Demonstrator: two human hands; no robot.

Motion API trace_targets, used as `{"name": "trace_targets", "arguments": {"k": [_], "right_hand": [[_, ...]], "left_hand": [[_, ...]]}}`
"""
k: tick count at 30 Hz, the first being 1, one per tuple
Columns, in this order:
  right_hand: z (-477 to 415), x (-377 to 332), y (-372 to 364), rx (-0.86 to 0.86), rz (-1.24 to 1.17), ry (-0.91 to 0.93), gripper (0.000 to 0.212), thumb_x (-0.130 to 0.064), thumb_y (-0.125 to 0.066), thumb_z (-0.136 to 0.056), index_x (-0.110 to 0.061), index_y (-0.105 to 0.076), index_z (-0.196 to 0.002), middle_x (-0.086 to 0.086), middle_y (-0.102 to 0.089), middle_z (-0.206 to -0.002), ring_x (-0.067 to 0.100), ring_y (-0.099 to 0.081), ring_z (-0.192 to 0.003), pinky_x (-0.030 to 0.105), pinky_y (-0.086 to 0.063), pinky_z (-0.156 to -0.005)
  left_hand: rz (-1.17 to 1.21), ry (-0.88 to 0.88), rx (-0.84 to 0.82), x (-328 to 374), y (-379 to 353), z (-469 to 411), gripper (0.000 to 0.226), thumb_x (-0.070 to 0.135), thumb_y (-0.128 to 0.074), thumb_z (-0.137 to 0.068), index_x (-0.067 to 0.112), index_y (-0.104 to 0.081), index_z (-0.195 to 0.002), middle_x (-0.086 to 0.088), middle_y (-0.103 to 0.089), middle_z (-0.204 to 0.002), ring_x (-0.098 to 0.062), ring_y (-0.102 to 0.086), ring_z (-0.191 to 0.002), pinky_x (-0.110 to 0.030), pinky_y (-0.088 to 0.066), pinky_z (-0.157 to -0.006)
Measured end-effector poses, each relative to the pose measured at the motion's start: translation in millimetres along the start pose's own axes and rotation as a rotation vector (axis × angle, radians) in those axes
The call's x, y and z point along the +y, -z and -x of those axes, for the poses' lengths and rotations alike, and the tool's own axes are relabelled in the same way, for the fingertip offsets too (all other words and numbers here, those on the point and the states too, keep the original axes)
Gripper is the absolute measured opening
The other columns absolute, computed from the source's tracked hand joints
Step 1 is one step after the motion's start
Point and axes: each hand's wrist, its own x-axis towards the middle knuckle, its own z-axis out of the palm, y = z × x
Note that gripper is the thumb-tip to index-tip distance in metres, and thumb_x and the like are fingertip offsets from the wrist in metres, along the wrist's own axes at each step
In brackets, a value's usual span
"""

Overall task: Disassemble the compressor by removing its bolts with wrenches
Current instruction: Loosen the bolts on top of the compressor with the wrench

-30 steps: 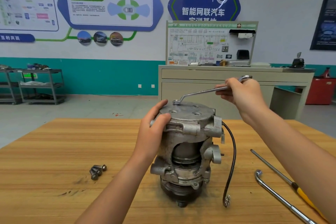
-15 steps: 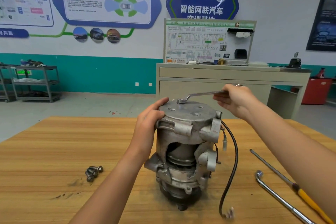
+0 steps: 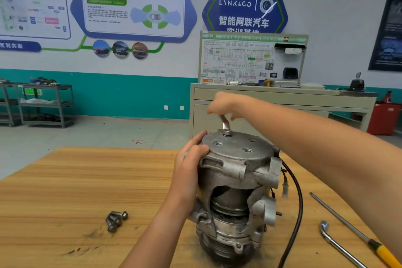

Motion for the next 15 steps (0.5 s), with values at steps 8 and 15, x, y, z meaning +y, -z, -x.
{"name": "trace_targets", "arguments": {"k": [8, 15], "right_hand": [[141, -52, -46, 0.297, -0.404, 0.852, 0.024, -0.036, -0.057, -0.088, -0.016, -0.065, -0.097, -0.004, -0.064, -0.071, 0.009, -0.06, -0.065, 0.029, -0.049, -0.062], [168, 120, -13, 0.963, -0.42, 0.239, 0.028, -0.029, -0.042, -0.093, -0.02, -0.067, -0.089, -0.004, -0.071, -0.082, 0.011, -0.064, -0.078, 0.006, -0.043, -0.066]], "left_hand": [[-0.009, -0.049, 0.08, 10, -11, 9, 0.058, 0.036, -0.041, -0.083, -0.001, -0.049, -0.127, -0.031, -0.054, -0.121, -0.045, -0.048, -0.117, -0.035, -0.043, -0.089], [-0.001, 0.011, 0.038, 5, -5, 7, 0.077, 0.052, -0.056, -0.045, 0.025, -0.061, -0.117, 0.0, -0.068, -0.11, -0.015, -0.063, -0.104, -0.032, -0.051, -0.084]]}}
